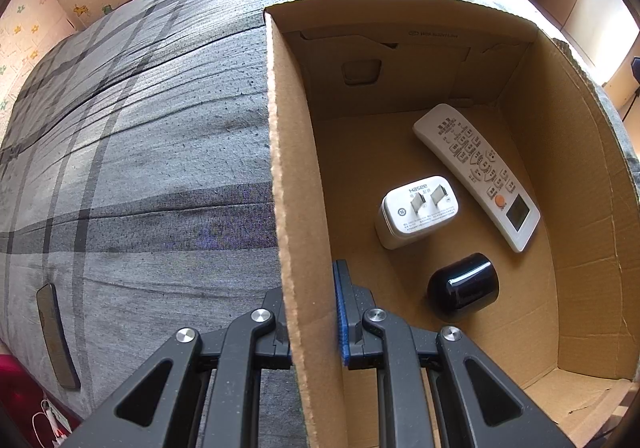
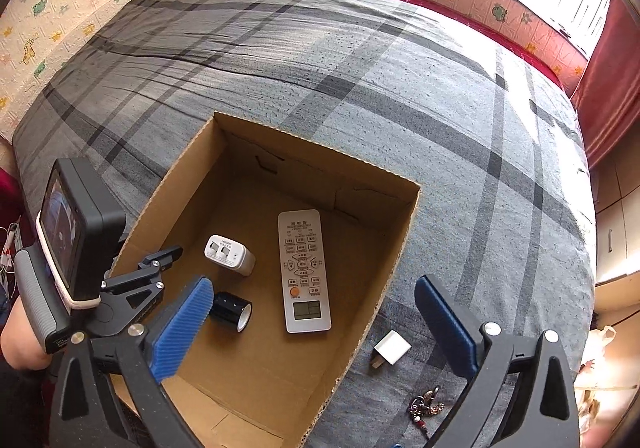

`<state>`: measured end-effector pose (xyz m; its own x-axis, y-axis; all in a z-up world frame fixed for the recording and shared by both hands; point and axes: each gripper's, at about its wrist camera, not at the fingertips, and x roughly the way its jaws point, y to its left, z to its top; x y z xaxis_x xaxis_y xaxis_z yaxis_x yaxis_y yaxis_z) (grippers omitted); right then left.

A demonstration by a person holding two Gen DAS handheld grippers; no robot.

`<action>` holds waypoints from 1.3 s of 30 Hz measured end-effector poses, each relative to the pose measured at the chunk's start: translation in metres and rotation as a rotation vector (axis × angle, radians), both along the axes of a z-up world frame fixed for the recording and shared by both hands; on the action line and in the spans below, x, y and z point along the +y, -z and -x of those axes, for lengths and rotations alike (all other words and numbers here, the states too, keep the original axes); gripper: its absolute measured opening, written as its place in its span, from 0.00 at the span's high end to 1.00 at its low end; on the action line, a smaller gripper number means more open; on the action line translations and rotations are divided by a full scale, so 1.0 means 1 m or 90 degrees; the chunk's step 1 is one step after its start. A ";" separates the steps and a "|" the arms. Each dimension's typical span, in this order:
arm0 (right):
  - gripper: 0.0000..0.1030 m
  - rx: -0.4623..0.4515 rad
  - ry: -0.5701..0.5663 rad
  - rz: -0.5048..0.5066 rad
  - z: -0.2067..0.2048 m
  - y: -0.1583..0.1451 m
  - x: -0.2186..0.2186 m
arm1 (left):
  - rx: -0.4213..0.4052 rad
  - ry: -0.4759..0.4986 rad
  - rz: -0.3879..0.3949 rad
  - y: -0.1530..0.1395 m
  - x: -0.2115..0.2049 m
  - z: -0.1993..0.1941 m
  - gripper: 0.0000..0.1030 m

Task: Organize rigid objects
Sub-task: 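Move the right gripper back to the mint-green bottle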

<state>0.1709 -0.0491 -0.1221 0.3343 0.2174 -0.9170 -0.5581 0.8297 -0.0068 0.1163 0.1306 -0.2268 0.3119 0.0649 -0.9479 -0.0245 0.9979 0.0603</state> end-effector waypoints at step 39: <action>0.00 0.073 0.190 0.032 -0.069 0.115 -0.176 | -0.001 0.001 -0.001 0.000 0.000 0.000 0.85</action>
<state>0.2396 -0.2248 -0.2376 0.2703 0.0780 -0.9596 -0.2895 0.9572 -0.0038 0.1166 0.1303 -0.2272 0.3130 0.0663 -0.9474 -0.0236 0.9978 0.0620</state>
